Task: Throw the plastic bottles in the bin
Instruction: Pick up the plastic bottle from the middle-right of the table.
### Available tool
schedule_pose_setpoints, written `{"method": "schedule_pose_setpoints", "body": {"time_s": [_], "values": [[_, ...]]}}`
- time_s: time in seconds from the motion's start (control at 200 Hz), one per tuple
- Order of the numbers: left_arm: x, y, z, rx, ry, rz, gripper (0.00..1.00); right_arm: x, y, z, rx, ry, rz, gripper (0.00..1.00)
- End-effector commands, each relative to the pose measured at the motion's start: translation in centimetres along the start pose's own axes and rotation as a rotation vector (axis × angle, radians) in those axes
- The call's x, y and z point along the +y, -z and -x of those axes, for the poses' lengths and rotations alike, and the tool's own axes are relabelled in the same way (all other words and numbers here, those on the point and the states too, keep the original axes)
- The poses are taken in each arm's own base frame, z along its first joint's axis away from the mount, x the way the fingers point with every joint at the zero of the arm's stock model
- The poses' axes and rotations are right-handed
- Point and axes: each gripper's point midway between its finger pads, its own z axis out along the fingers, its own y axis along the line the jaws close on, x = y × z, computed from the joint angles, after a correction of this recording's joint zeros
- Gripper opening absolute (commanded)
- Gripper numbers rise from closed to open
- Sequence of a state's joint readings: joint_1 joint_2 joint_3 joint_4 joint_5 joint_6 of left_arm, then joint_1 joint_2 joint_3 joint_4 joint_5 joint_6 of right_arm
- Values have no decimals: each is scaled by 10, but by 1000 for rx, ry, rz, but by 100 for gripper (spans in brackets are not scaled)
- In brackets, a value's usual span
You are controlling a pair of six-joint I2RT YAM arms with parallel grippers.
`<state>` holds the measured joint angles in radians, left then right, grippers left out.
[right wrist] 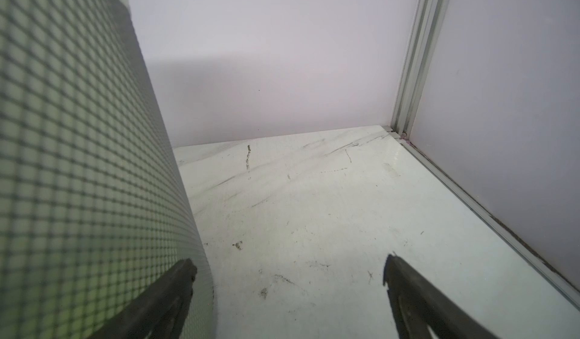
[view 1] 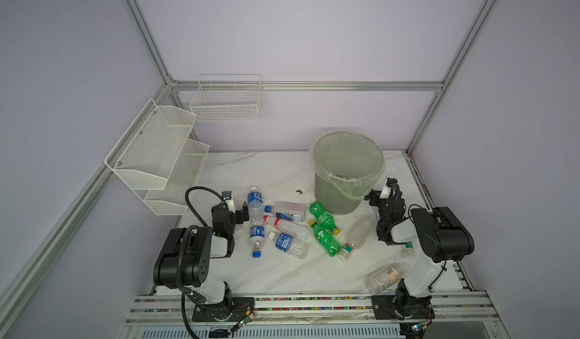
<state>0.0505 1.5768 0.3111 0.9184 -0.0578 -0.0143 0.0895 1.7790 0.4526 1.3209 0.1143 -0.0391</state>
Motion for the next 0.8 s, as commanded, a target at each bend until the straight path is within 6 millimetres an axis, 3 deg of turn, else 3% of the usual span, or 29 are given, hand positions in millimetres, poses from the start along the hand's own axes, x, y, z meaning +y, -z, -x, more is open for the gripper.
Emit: {"method": "schedule_pose_setpoints", "body": {"time_s": [0.0, 0.795], "values": [[0, -8, 40, -105, 10, -9, 100, 3, -3, 19, -69, 16, 13, 97], [-2, -8, 39, -102, 3, -12, 100, -2, -2, 20, -73, 3, -16, 97]]}}
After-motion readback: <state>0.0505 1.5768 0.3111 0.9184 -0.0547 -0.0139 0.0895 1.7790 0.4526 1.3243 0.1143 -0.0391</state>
